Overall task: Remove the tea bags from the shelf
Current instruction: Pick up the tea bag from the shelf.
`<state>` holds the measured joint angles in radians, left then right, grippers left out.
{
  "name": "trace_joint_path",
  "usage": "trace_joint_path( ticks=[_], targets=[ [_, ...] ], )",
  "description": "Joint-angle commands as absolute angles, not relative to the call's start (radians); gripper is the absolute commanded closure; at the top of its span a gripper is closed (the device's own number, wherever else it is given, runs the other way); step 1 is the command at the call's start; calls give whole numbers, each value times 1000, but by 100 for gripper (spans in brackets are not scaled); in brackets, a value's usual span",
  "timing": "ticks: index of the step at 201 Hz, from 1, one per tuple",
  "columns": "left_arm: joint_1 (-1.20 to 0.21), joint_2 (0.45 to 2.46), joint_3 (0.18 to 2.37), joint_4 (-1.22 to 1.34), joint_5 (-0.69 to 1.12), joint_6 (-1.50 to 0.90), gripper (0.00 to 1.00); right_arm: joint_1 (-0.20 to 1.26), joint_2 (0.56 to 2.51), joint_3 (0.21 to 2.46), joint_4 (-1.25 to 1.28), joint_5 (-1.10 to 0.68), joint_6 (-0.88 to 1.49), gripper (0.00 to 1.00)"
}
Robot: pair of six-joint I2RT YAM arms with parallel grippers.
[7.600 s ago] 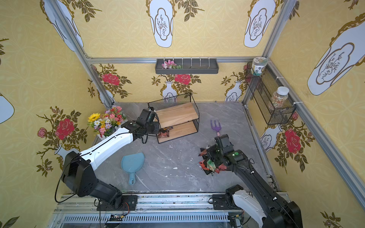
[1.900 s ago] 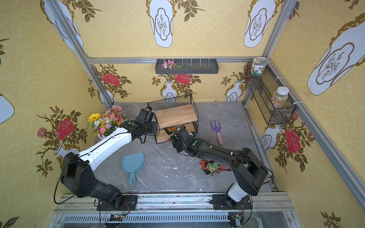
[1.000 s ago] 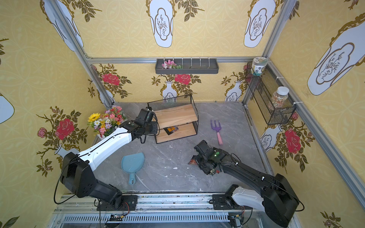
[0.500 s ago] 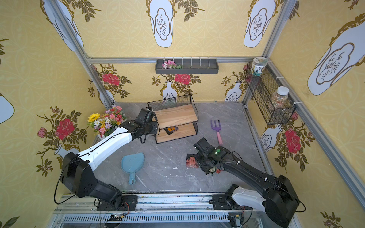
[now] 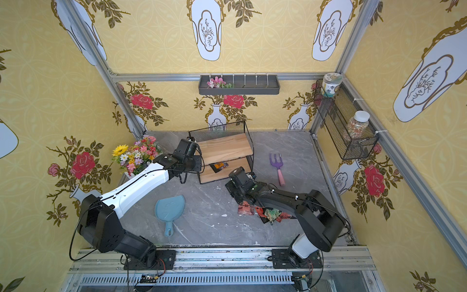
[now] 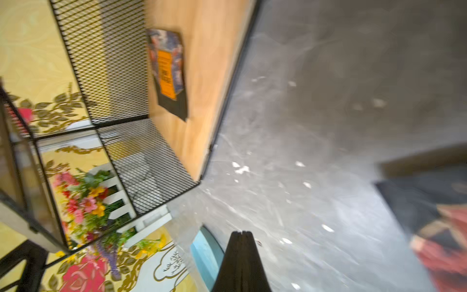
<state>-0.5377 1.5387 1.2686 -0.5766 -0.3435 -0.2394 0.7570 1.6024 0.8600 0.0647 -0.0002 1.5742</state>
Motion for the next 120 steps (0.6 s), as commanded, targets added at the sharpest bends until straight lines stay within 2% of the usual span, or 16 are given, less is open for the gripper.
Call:
trace_joint_path(
  ticks=[1, 54, 120],
  targets=[
    [-538, 1553, 1267, -597, -323, -229, 100, 751, 1724, 891, 403, 18, 1592, 100],
    [-538, 1553, 1263, -597, -322, -229, 100, 730, 1969, 972, 662, 80, 1644, 100],
    [-538, 1552, 1253, -588, -315, -232, 100, 707, 2099, 1056, 705, 107, 1691, 100]
  ],
)
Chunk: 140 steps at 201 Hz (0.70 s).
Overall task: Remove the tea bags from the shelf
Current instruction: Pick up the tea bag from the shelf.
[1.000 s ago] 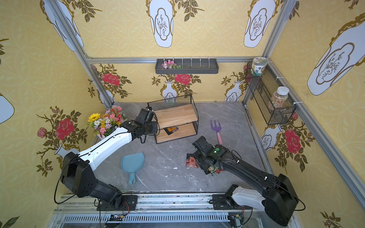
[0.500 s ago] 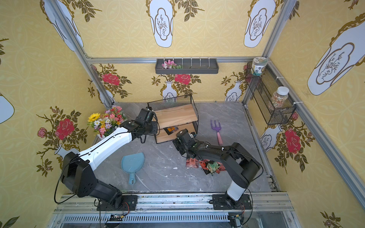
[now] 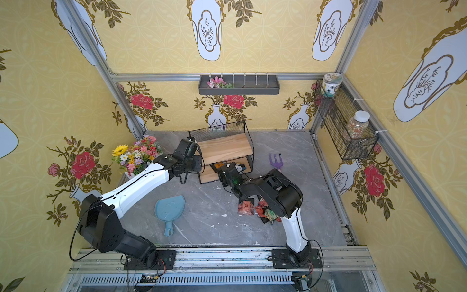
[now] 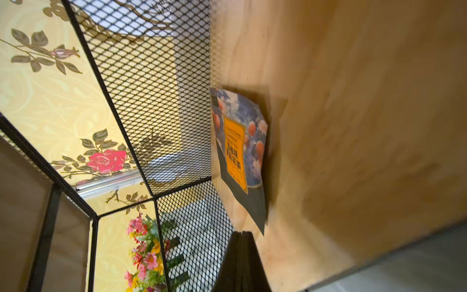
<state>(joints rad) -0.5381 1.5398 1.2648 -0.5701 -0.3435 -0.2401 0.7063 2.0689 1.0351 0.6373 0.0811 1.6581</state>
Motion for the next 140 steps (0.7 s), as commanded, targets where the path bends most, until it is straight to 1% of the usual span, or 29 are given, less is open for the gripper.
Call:
trace_joint_path(
  ticks=[1, 53, 91, 108, 125, 140],
  targets=[
    [-538, 1551, 1252, -589, -315, -232, 100, 707, 2104, 1059, 705, 108, 1692, 100],
    [-538, 1554, 1253, -588, -313, -232, 100, 709, 2156, 1114, 689, 142, 1722, 100],
    [-538, 1553, 1250, -586, -313, -235, 100, 712, 2165, 1130, 596, 163, 1739, 100],
    [-538, 1552, 1250, -588, -314, -236, 100, 713, 2184, 1126, 602, 170, 1758, 100],
    [-538, 1551, 1252, -591, -318, -233, 100, 716, 2172, 1133, 528, 165, 1759, 100],
    [-538, 1548, 1252, -591, -320, -233, 100, 718, 2153, 1146, 413, 142, 1761, 100]
  ],
)
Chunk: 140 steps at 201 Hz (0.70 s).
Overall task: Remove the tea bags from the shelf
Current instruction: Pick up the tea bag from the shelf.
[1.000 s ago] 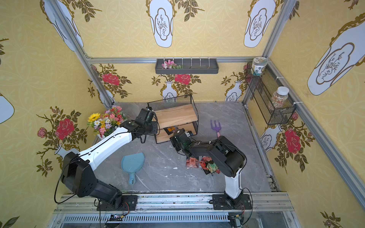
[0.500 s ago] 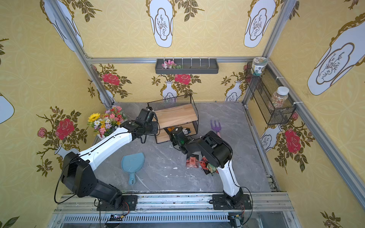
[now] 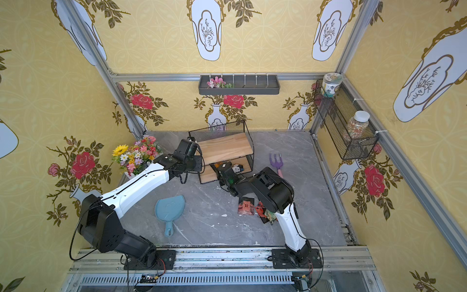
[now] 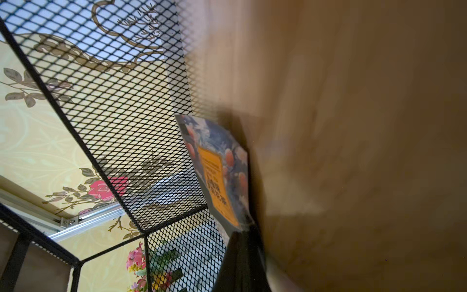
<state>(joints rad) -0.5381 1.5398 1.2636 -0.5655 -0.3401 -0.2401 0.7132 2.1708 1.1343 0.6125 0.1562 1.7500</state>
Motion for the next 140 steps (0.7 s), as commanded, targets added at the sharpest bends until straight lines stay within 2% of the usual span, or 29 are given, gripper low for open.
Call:
trace_joint_path(
  ticks=[1, 41, 140],
  targets=[
    [-538, 1548, 1252, -591, -320, -233, 100, 719, 2152, 1145, 409, 142, 1761, 100],
    [-538, 1546, 1252, -590, -323, -233, 100, 740, 2079, 1094, 301, 139, 1778, 100],
    [-538, 1534, 1249, -594, -324, -236, 100, 745, 2025, 1075, 259, 131, 1761, 100]
  ],
)
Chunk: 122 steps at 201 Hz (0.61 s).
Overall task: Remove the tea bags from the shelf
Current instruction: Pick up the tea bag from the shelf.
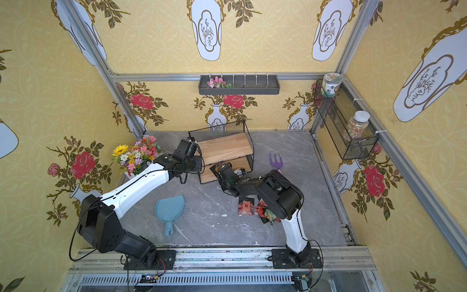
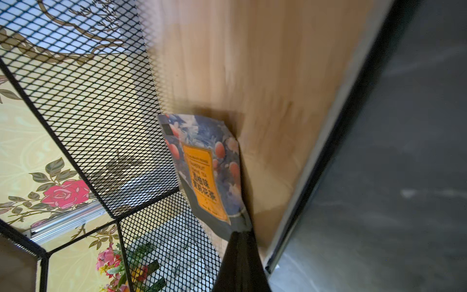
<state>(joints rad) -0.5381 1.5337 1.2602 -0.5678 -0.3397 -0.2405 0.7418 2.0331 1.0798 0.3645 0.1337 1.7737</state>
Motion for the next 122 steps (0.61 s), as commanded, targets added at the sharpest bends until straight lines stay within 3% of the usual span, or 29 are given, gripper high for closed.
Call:
trace_joint_path(
  ticks=[1, 122],
  targets=[
    [-538, 1534, 1249, -594, -324, -236, 100, 745, 2025, 1075, 258, 131, 1761, 100],
    [-538, 1533, 1250, -594, -313, -241, 100, 754, 1905, 1104, 280, 139, 1645, 99]
  ],
)
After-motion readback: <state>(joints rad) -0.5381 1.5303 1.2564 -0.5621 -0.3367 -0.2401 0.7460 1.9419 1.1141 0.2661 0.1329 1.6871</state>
